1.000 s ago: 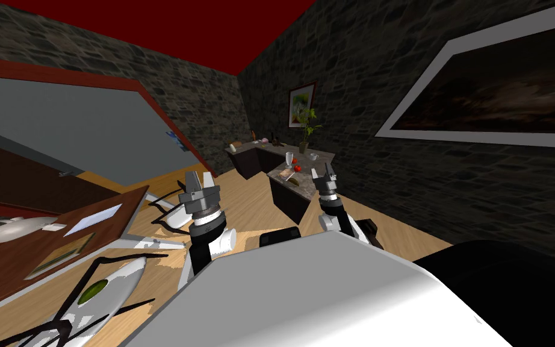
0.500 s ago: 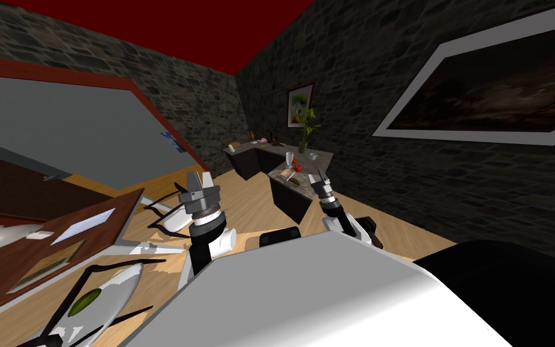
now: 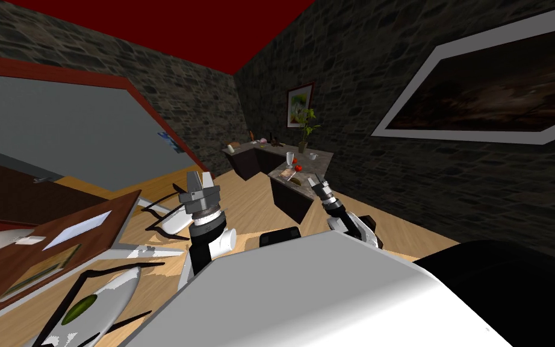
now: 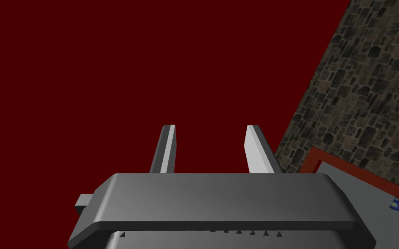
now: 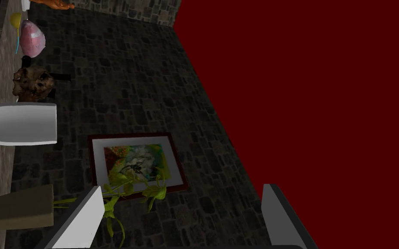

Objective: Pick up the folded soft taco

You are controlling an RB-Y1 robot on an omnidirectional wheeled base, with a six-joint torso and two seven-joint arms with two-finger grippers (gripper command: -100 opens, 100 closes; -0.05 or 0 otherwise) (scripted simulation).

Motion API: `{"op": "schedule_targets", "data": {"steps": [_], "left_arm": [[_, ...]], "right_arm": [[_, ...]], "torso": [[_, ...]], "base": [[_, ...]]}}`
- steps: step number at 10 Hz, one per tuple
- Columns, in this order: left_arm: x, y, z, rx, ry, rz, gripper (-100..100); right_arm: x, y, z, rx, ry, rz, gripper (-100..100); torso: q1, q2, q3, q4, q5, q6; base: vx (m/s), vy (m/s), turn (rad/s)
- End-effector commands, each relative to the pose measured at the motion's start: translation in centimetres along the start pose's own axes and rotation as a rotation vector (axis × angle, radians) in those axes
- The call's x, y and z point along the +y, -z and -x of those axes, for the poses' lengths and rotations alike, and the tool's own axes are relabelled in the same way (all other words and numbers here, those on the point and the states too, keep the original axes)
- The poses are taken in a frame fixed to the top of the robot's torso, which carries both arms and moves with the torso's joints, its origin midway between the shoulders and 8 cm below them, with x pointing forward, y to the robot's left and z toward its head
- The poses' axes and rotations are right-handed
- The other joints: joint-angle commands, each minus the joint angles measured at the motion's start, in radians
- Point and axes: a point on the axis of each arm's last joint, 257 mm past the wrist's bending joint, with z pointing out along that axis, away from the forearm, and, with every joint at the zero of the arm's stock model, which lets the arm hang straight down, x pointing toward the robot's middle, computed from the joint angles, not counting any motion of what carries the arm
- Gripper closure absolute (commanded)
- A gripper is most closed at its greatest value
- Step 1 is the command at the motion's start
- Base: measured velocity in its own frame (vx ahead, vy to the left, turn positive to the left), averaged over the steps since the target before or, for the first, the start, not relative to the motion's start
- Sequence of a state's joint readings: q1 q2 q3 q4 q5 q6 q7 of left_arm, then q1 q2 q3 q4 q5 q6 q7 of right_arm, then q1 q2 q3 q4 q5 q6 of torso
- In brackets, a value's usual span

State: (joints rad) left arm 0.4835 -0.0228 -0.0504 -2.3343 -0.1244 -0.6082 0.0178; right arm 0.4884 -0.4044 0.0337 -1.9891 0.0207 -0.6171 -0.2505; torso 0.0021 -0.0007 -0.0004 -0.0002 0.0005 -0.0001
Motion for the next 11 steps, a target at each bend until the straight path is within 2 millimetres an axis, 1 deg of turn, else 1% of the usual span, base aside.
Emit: {"op": "schedule_targets", "data": {"steps": [1, 2, 3, 4, 5, 6, 7, 8, 9, 10, 11], "left_arm": [[0.0, 0.0, 0.0, 0.0, 0.0, 0.0, 0], [0.0, 0.0, 0.0, 0.0, 0.0, 0.0, 0], [0.0, 0.0, 0.0, 0.0, 0.0, 0.0, 0], [0.0, 0.0, 0.0, 0.0, 0.0, 0.0, 0], [0.0, 0.0, 0.0, 0.0, 0.0, 0.0, 0], [0.0, 0.0, 0.0, 0.0, 0.0, 0.0, 0], [0.0, 0.0, 0.0, 0.0, 0.0, 0.0, 0], [0.0, 0.0, 0.0, 0.0, 0.0, 0.0, 0], [0.0, 0.0, 0.0, 0.0, 0.0, 0.0, 0], [0.0, 0.0, 0.0, 0.0, 0.0, 0.0, 0], [0.0, 0.0, 0.0, 0.0, 0.0, 0.0, 0]], "right_arm": [[-1.6, 0.7, 0.2, 0.038, 0.017, -0.043, -100], [-1.6, 0.7, 0.2, 0.048, 0.024, -0.046, -100], [-3.0, 1.4, 0.5, 0.074, 0.037, -0.083, -100], [-3.0, 1.4, 0.6, 0.086, 0.045, -0.087, -100], [-4.4, 2.2, 1.0, 0.111, 0.06, -0.125, -100], [-4.4, 2.2, 1.0, 0.123, 0.068, -0.129, -100], [-5.8, 3.0, 1.6, 0.149, 0.086, -0.168, -100], [-5.8, 3.0, 1.6, 0.16, 0.094, -0.172, -100], [-7.1, 3.9, 2.3, 0.186, 0.114, -0.212, -100], [-7.1, 3.9, 2.4, 0.197, 0.122, -0.215, -100], [-8.3, 4.9, 3.1, 0.22, 0.143, -0.256, -100]], "torso": [[0.0, 0.0, 0.0, 0.0, 0.0, 0.0], [0.0, 0.0, 0.0, 0.0, 0.0, 0.0], [0.0, 0.0, 0.0, 0.0, 0.0, 0.0], [0.001, 0.0, 0.0, 0.0, 0.0, 0.0], [0.001, 0.0, 0.0, 0.0, 0.0, 0.0], [0.001, 0.0, 0.0, 0.0, 0.0, 0.0], [0.0, 0.0, 0.0, 0.0, 0.0, 0.0], [0.0, 0.0, 0.0, 0.0, 0.0, 0.0], [0.0, 0.0, 0.0, 0.0, 0.0, 0.0], [0.001, -0.001, 0.0, 0.0, 0.0, 0.0], [0.0, 0.0, 0.0, 0.0, 0.0, 0.0]], "base": [[0.011, 0.043, -0.042], [0.011, 0.039, -0.022], [0.009, 0.051, -0.03], [0.007, 0.045, -0.023], [0.014, 0.053, -0.031], [0.013, 0.041, -0.017], [0.007, 0.045, -0.02], [0.011, 0.044, -0.016], [0.019, 0.05, -0.016], [0.012, 0.038, -0.012], [0.015, 0.048, -0.004]]}}
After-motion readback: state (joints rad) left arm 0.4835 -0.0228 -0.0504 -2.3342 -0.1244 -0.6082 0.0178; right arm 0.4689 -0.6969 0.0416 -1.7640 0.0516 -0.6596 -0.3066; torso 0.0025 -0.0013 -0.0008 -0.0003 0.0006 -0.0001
